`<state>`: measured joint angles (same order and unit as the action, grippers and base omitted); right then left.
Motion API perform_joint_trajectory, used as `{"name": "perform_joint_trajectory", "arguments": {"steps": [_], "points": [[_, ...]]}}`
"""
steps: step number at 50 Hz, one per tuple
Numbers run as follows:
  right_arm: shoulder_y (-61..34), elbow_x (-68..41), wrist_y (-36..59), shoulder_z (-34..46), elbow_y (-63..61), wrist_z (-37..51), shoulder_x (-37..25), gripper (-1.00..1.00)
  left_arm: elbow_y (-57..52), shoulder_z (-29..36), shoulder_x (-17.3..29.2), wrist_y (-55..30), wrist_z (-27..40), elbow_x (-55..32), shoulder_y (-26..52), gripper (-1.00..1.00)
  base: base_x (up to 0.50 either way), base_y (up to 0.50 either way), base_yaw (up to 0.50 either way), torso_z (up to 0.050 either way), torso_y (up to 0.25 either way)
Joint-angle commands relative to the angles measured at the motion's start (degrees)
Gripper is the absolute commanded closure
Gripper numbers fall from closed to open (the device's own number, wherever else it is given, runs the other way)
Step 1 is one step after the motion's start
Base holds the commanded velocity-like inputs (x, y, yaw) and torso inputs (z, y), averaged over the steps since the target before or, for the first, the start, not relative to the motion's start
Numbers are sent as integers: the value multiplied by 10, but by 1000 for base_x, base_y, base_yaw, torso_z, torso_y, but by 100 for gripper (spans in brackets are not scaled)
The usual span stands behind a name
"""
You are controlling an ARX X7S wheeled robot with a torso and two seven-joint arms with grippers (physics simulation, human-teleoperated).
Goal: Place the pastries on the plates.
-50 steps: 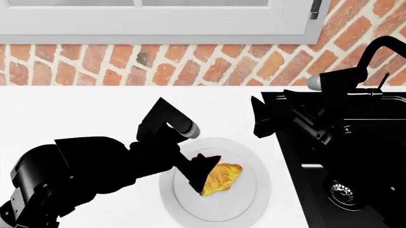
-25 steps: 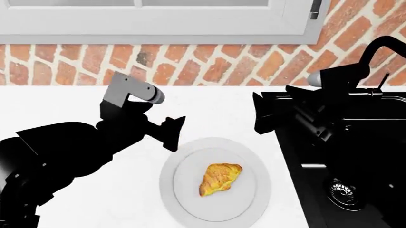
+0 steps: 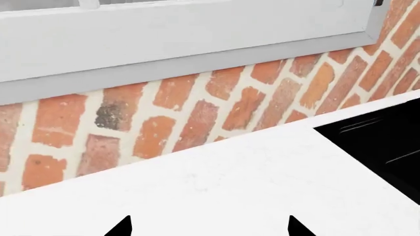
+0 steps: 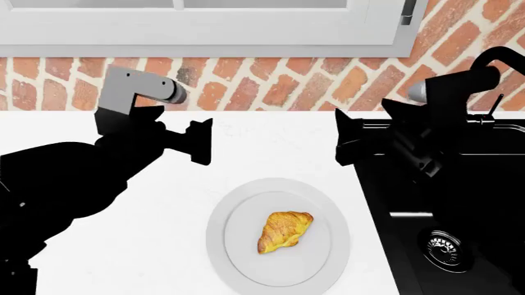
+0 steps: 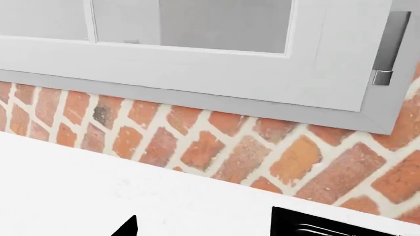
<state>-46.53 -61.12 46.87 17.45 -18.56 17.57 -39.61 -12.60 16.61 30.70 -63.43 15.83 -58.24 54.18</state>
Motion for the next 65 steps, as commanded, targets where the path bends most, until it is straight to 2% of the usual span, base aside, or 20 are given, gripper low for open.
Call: {"name": "perform_joint_trajectory", "arguments": {"steps": [1, 13, 21, 35, 40, 42, 48, 53, 65], "points": [[-19, -31, 18, -21, -21, 27, -9, -100, -27, -34, 14, -31, 38, -39, 7, -100, 0, 0, 0, 0, 0], [-34, -77, 40, -42, -53, 50, -24, -100, -66, -56, 29, -83, 79, -94, 29, -100, 0, 0, 0, 0, 0], [-15, -92, 34, -58, -72, 64, -34, -100, -73, -69, 43, -81, 83, -102, 22, -100, 0, 0, 0, 0, 0], [4, -159, 49, -107, -123, 102, -88, -100, -92, -90, 62, -96, 108, -131, 37, -100, 0, 0, 0, 0, 0], [-1, -199, 65, -123, -140, 106, -122, -100, -99, -102, 77, -101, 115, -145, 26, -100, 0, 0, 0, 0, 0], [1, -197, 64, -123, -141, 105, -122, -100, -103, -118, 73, -102, 124, -171, 17, -100, 0, 0, 0, 0, 0], [-5, -196, 64, -128, -136, 100, -132, -100, -108, -123, 84, -104, 141, -169, 18, -100, 0, 0, 0, 0, 0], [0, -191, 59, -130, -141, 96, -133, -100, -127, -153, 105, -101, 153, -194, -21, -100, 0, 0, 0, 0, 0], [21, -210, 54, -156, -151, 99, -160, -100, -150, -192, 141, -109, 186, -244, -44, -100, 0, 0, 0, 0, 0]]}}
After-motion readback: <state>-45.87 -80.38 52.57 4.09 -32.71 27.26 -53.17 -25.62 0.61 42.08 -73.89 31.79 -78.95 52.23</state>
